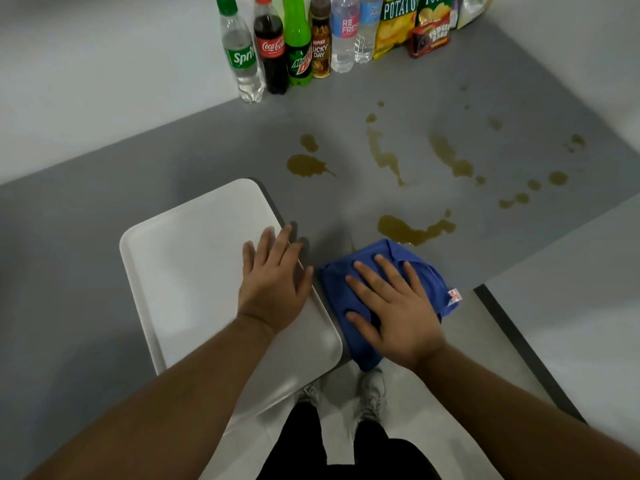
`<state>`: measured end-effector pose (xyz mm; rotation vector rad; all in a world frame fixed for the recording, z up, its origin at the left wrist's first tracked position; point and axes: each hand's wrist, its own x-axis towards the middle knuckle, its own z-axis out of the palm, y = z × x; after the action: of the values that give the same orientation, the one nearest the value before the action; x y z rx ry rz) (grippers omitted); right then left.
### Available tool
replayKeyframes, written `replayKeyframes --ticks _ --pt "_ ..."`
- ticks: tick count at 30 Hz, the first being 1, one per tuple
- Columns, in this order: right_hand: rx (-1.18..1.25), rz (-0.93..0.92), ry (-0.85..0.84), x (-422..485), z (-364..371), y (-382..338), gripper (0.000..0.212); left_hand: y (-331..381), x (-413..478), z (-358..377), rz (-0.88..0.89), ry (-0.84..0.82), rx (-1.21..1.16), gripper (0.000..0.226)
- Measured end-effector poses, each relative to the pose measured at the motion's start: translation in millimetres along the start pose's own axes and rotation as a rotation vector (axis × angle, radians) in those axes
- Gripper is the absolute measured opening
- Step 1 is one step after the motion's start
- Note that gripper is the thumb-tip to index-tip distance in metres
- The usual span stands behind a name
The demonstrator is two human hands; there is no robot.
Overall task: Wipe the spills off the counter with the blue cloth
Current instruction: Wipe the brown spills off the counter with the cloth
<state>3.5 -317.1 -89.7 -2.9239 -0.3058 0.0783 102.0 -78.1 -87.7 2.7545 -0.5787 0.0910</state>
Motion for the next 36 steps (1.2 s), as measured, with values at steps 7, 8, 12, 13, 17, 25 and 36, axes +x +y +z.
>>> replayKeyframes --ticks 7,8,12,13,17,25,36 --pt "-0.028 0.075 -0.136 12.2 4.7 -3.1 0.074 -2.2 0.5 6.8 -0.015 -0.007 0.034 0.053" --pt "-0.020 0.055 -0.154 16.0 4.9 -1.4 0.072 -1.9 0.7 6.7 -0.019 -0.009 0.037 0.054" --pt "-0.012 -0.006 -0.170 35.1 -2.1 7.4 0.071 0.4 1.3 5.8 -0.024 0.004 0.050 0.053" --pt "-0.022 0.002 -0.164 38.0 -4.5 9.1 0.072 0.8 1.4 5.3 -0.022 0.010 0.051 0.052" --pt "-0.053 0.132 -0.155 35.4 -8.3 13.8 0.078 1.2 2.1 3.8 -0.017 0.021 0.056 0.051" --pt "-0.002 0.111 -0.160 21.1 -2.5 2.8 0.076 0.3 2.0 5.3 -0.018 0.002 0.072 0.053" --pt "-0.042 0.125 -0.128 75.4 -10.7 16.3 0.082 1.0 3.0 3.0 -0.014 0.002 0.078 0.053"
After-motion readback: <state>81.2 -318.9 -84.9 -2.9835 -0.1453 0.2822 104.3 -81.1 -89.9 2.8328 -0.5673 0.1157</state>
